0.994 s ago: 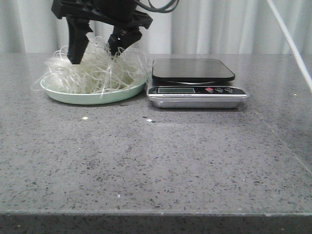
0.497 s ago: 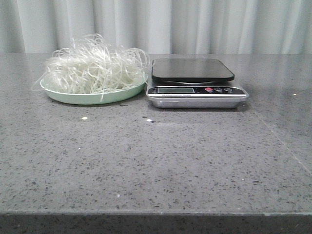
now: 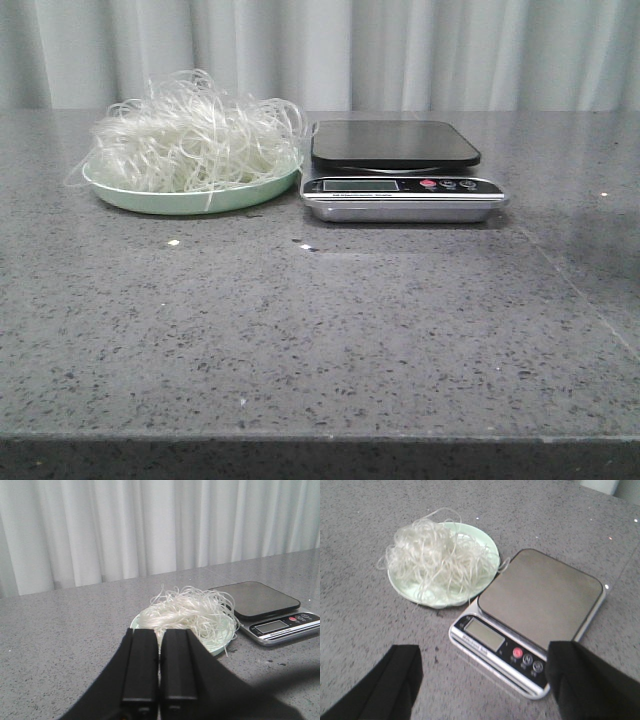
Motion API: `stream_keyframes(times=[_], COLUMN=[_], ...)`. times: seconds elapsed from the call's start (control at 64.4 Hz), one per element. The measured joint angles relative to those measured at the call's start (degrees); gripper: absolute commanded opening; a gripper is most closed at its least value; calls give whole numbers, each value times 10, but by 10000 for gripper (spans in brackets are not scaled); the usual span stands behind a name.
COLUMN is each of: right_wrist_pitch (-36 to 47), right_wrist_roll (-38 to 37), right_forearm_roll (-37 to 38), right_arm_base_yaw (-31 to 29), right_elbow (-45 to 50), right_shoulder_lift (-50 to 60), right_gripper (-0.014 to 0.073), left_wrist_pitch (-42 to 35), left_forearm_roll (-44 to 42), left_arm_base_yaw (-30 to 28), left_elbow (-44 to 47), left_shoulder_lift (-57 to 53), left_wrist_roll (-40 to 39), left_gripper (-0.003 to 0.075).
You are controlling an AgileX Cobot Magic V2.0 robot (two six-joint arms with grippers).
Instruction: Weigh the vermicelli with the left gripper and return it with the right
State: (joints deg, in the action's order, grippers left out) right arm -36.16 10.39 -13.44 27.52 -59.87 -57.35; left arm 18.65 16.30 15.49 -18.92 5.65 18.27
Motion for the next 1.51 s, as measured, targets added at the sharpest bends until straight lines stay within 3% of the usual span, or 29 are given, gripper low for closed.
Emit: stream_keyframes(times=[0.45, 0.683, 0.745, 0.885, 0.994, 1.506], right_wrist_pitch=[153, 184, 180, 177, 177, 175], right_wrist_roll=[1, 1, 1, 1, 1, 1], right_forearm_roll=[1, 1, 1, 1, -2, -5], right_arm_base_yaw=[0, 0, 0, 0, 0, 0], right_elbow=[290, 377, 381, 381, 381, 381], right_shoulder_lift=[335, 443, 450, 452, 452, 452], right_gripper=[609, 593, 515, 122, 189, 188], left_wrist_pitch=[0, 0, 0, 0, 0, 1], left_forearm_roll=[0, 0, 0, 0, 0, 0], left_arm_base_yaw=[0, 0, 0, 0, 0, 0], left_elbow=[0, 0, 0, 1, 5, 5], left_shoulder_lift=[0, 0, 0, 0, 0, 0], left_wrist_roll=[0, 0, 0, 0, 0, 0], left_gripper=[128, 128, 128, 128, 128, 128])
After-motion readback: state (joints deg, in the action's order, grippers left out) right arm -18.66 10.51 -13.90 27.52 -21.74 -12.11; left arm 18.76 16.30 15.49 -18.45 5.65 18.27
